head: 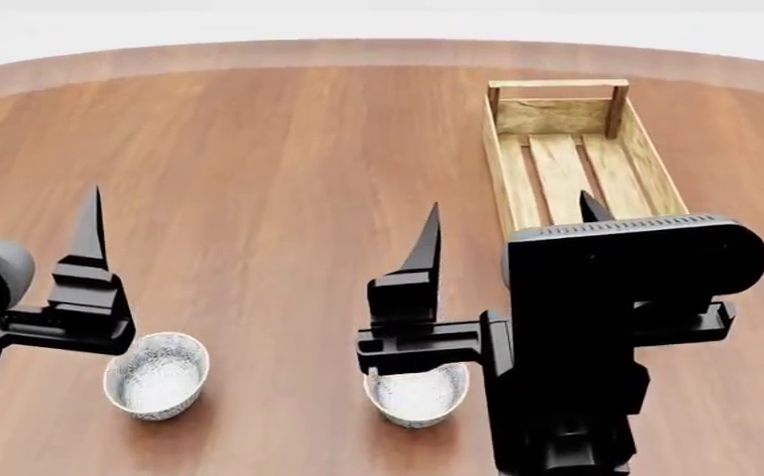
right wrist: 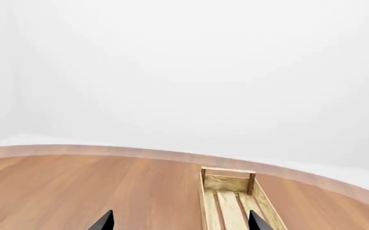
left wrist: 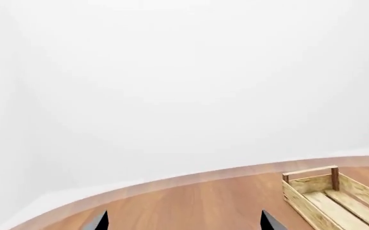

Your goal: Stack the right bowl on the left bowl and place them in the tray.

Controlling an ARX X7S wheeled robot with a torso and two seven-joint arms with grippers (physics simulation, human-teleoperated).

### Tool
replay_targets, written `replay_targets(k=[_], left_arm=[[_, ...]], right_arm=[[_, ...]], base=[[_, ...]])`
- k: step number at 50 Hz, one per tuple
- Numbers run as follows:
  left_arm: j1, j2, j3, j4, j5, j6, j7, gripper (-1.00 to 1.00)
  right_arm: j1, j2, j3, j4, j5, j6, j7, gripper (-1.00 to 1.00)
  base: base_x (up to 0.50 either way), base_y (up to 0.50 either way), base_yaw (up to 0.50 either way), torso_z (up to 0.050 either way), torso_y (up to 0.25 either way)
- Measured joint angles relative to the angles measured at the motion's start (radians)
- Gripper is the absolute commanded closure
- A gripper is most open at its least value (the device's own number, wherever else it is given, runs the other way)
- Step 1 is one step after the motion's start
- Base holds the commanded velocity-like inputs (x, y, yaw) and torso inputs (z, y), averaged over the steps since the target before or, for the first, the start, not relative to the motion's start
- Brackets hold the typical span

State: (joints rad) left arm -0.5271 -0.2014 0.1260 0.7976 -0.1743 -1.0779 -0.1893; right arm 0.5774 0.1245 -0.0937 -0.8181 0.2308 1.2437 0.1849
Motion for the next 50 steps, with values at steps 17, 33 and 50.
replay_targets(k=[17, 33, 50], left_arm=[[-0.011, -0.005, 0.001, 0.008, -0.011, -0.011, -0.007, -1.00], [-0.008, -0.009, 0.002, 0.009, -0.021, -0.007, -0.014, -1.00], [-0.008, -0.013, -0.001, 0.007, -0.032, -0.001, -0.018, -1.00]], right_arm=[[0.007, 0.005, -0.002, -0.005, 0.021, 0.007, 0.008, -1.00], [0.002, 0.011, -0.005, 0.001, 0.036, -0.003, 0.016, -1.00], [0.004, 0.012, 0.000, 0.013, 0.058, -0.001, 0.021, -1.00]], base=[[0.50, 0.00, 0.00, 0.000, 0.001], [0.50, 0.00, 0.00, 0.000, 0.001], [0.16, 0.00, 0.00, 0.000, 0.001]])
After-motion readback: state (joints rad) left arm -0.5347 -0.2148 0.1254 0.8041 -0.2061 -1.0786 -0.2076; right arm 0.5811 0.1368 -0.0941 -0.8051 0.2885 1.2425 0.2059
